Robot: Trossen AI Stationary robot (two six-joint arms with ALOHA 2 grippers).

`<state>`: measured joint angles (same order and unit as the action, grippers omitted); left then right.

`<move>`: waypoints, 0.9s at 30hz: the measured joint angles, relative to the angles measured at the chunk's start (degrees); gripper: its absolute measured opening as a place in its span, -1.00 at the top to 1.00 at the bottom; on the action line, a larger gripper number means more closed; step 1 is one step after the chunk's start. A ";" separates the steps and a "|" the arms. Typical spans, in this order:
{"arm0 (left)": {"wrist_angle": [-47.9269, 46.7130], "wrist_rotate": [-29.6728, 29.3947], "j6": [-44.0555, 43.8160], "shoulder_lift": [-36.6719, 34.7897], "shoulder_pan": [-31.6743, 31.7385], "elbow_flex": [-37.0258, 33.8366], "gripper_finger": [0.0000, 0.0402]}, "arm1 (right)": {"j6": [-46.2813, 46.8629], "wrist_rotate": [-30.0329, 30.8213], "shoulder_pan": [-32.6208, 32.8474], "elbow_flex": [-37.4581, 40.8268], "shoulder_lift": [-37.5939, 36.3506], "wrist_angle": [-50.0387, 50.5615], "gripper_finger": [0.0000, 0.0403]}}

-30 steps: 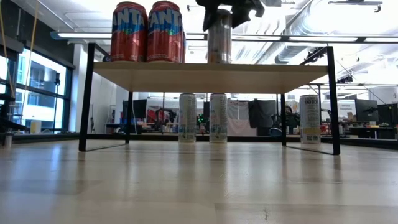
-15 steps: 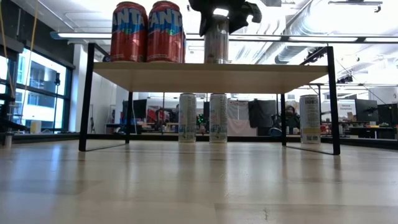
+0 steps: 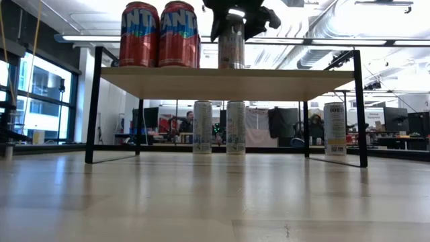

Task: Place canned beverage on shelf
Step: Put the white yellow soda can on the shelf

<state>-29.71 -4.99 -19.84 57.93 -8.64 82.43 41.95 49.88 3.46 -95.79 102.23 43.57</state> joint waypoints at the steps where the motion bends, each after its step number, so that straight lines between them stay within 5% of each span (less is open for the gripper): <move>1: 0.02 0.00 0.05 0.00 0.00 0.00 1.00 | 0.25 -0.41 -0.07 0.00 -0.05 -0.05 -0.41; 27: -0.04 2.66 2.02 -0.76 -0.01 0.02 1.00 | 6.05 -9.39 -1.98 -7.10 -0.32 10.27 -0.43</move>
<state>-29.75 -2.33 -17.82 57.17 -8.66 82.46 48.00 40.49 1.48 -102.89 101.91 53.85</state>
